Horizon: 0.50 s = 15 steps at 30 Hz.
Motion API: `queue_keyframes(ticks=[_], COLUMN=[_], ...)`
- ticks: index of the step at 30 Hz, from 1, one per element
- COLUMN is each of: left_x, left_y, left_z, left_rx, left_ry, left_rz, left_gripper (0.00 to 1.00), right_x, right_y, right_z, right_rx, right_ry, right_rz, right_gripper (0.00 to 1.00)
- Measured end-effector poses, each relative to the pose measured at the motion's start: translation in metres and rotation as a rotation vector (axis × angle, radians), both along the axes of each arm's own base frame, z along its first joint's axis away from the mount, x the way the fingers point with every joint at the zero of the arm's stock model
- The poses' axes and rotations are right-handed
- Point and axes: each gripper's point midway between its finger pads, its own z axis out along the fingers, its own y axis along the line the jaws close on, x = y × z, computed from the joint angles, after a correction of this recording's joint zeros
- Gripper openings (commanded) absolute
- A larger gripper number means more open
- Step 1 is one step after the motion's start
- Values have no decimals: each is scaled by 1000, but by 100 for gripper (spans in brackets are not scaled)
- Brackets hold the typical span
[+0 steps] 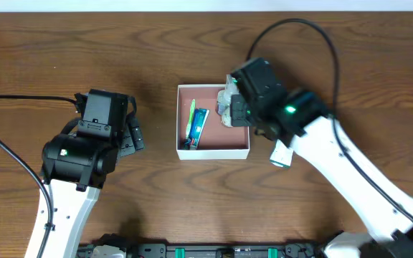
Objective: Pack container
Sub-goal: 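Grasp the white lotion tube and place it in the box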
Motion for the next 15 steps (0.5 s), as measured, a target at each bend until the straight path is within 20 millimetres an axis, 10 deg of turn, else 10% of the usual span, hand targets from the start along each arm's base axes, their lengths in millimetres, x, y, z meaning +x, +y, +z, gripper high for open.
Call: queue_keyframes(ticks=[10, 15], left_x=[0, 0], left_y=[0, 0], left_z=[0, 0], left_rx=[0, 0], left_ry=[0, 0], left_rz=[0, 0], left_gripper=[98, 98], right_x=[15, 19], right_y=[3, 3], right_z=[-43, -42], right_rx=[-88, -100], right_ry=[49, 30], right_rz=[-17, -17], right_gripper=[3, 36])
